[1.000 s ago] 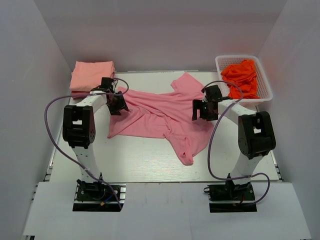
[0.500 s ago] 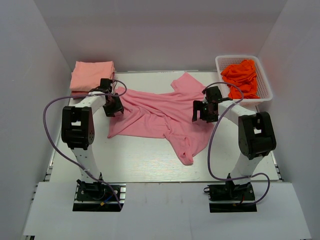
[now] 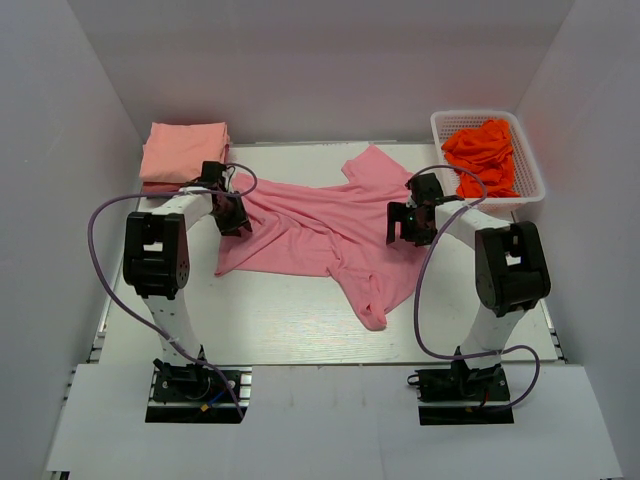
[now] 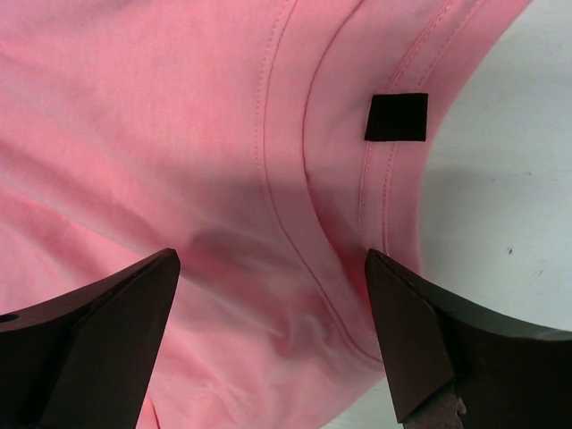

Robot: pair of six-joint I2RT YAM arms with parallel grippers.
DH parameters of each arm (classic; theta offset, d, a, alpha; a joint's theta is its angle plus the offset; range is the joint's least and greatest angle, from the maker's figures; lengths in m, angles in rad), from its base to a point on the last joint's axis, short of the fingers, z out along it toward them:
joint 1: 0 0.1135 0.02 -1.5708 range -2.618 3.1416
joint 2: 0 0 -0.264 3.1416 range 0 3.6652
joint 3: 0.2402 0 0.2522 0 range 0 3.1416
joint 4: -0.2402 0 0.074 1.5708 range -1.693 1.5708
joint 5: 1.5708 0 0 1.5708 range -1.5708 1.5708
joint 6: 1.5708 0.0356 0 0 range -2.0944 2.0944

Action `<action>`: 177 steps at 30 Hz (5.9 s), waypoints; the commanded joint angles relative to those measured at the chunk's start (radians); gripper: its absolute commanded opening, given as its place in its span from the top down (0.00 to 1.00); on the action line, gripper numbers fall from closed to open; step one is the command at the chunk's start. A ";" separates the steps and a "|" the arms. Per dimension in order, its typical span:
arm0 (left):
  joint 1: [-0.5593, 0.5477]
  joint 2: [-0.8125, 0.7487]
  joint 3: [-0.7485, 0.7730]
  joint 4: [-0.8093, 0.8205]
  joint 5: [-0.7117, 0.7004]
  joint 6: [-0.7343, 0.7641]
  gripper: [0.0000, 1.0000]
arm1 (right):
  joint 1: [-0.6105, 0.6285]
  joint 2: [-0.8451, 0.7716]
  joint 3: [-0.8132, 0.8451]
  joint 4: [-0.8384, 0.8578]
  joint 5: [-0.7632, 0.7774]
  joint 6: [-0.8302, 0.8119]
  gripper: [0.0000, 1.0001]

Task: Fold and stack the t-shirts
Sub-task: Flatten out the tshirt

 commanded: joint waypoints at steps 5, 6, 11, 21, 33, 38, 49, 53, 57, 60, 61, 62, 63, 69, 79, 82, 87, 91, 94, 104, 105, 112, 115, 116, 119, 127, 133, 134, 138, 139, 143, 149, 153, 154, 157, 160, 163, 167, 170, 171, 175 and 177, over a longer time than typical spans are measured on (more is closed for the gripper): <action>0.001 -0.030 -0.026 0.039 0.053 0.013 0.64 | -0.004 0.019 0.033 -0.008 0.040 0.021 0.10; 0.001 -0.043 -0.026 0.039 0.053 0.013 0.68 | -0.006 0.020 0.030 -0.009 0.040 0.021 0.14; 0.001 -0.077 -0.047 0.015 0.034 0.013 1.00 | -0.007 0.037 0.035 -0.008 0.048 0.050 0.33; 0.019 -0.235 -0.055 -0.035 -0.111 -0.028 1.00 | -0.019 0.061 0.062 -0.101 0.172 0.129 0.95; 0.019 -0.358 0.006 -0.298 -0.331 -0.071 1.00 | -0.086 0.046 0.082 -0.221 0.342 0.113 1.00; 0.019 -0.369 0.081 -0.372 -0.287 -0.046 1.00 | -0.098 0.042 0.091 -0.218 0.328 0.086 1.00; 0.019 -0.315 0.402 -0.779 -0.234 0.003 1.00 | -0.099 0.020 0.093 -0.217 0.309 0.061 1.00; 0.019 -0.327 0.222 -0.829 -0.239 -0.008 1.00 | -0.096 0.014 0.081 -0.213 0.302 0.055 1.00; 0.019 -0.372 0.152 -0.829 -0.207 -0.019 1.00 | -0.098 0.011 0.067 -0.217 0.299 0.052 1.00; 0.019 -0.372 0.164 -0.829 -0.158 -0.019 1.00 | -0.099 0.012 0.061 -0.221 0.299 0.049 1.00; 0.019 -0.372 0.178 -0.829 -0.128 -0.019 1.00 | -0.098 0.014 0.062 -0.223 0.296 0.050 1.00; 0.019 -0.372 0.178 -0.792 -0.118 -0.019 1.00 | -0.098 0.017 0.065 -0.220 0.302 0.046 1.00; 0.019 -0.372 0.190 -0.775 -0.117 -0.010 1.00 | -0.098 0.015 0.065 -0.220 0.299 0.046 1.00; 0.019 -0.237 0.225 -0.662 -0.192 -0.023 1.00 | -0.098 0.025 0.081 -0.221 0.293 0.046 1.00; 0.019 -0.068 0.258 -0.361 -0.161 -0.016 1.00 | -0.098 0.042 0.081 -0.238 0.315 0.050 1.00; 0.019 -0.050 0.267 -0.214 -0.078 -0.016 1.00 | -0.098 0.040 0.068 -0.220 0.315 0.061 1.00; 0.019 -0.050 0.339 -0.145 0.060 -0.007 1.00 | -0.098 0.039 0.058 -0.194 0.336 0.043 1.00; 0.010 -0.079 0.399 -0.226 0.083 0.029 1.00 | -0.098 0.023 0.030 -0.163 0.316 0.014 1.00; 0.010 -0.117 0.417 -0.327 0.083 0.029 1.00 | -0.101 -0.001 -0.013 -0.155 0.309 0.000 1.00; 0.010 -0.198 0.611 -0.680 0.146 0.050 1.00 | -0.098 -0.044 -0.122 -0.094 0.246 -0.008 1.00; 0.010 -0.218 0.598 -0.680 0.155 0.050 1.00 | -0.098 -0.044 -0.122 -0.100 0.253 -0.006 1.00; 0.010 -0.362 0.488 -0.689 0.175 0.041 1.00 | -0.099 -0.089 -0.148 -0.086 0.253 0.000 1.00; 0.010 -0.401 0.451 -0.720 0.176 0.029 1.00 | -0.102 -0.098 -0.149 -0.086 0.253 0.000 1.00; 0.010 -0.416 0.437 -0.731 0.176 0.017 1.00 | -0.099 -0.103 -0.149 -0.086 0.250 -0.002 1.00; 0.010 -0.480 0.379 -0.741 0.208 0.001 1.00 | -0.098 -0.112 -0.154 -0.089 0.249 -0.003 1.00; 0.001 -0.608 0.198 -0.833 0.252 -0.078 1.00 | -0.096 -0.113 -0.165 -0.086 0.241 0.001 1.00; 0.001 -0.734 -0.156 -0.833 0.361 -0.209 1.00 | -0.096 -0.101 -0.151 -0.098 0.265 0.011 1.00; 0.001 -0.752 -0.229 -0.833 0.361 -0.238 1.00 | -0.096 -0.097 -0.149 -0.103 0.266 0.012 1.00; 0.001 -0.752 -0.293 -0.833 0.334 -0.275 0.33 | -0.098 -0.078 -0.134 -0.106 0.267 0.031 1.00; 0.001 -0.710 -0.272 -0.833 0.309 -0.275 0.01 | -0.093 -0.071 -0.127 -0.112 0.266 0.032 1.00; 0.001 -0.563 -0.071 -0.833 0.151 -0.229 0.01 | -0.090 -0.099 -0.097 -0.088 0.244 -0.001 0.81; 0.010 -0.302 0.132 -0.673 -0.157 -0.208 0.03 | -0.061 -0.198 -0.071 0.030 0.155 -0.113 0.62; 0.019 -0.145 0.173 -0.460 -0.188 -0.163 0.19 | -0.036 -0.186 0.046 0.064 0.153 -0.166 0.56; 0.019 -0.072 0.213 -0.433 -0.203 -0.163 0.22 | -0.033 -0.179 0.064 0.075 0.170 -0.169 0.54; 0.019 0.047 0.343 -0.367 -0.200 -0.163 0.28 | -0.030 -0.104 0.180 0.069 0.202 -0.196 0.51; 0.019 0.163 0.425 -0.274 -0.132 -0.152 0.28 | -0.033 0.020 0.354 0.043 0.221 -0.213 0.42; 0.019 0.242 0.466 -0.257 -0.125 -0.152 0.28 | -0.032 0.185 0.644 -0.022 0.201 -0.221 0.37; 0.019 0.274 0.466 -0.220 -0.134 -0.143 0.28 | -0.035 0.431 0.884 -0.042 0.154 -0.221 0.31; 0.019 0.283 0.466 -0.211 -0.104 -0.119 0.38 | -0.033 0.511 0.999 0.000 0.137 -0.223 0.25; 0.019 0.283 0.454 -0.211 -0.093 -0.109 0.40 | -0.032 0.547 1.004 0.019 0.132 -0.259 0.20; 0.019 0.274 0.410 -0.211 -0.020 -0.100 0.69 | -0.033 0.623 1.013 0.176 0.147 -0.287 0.14; 0.010 0.263 0.376 -0.211 -0.019 -0.088 0.80 | -0.036 0.678 1.078 0.199 0.152 -0.302 0.14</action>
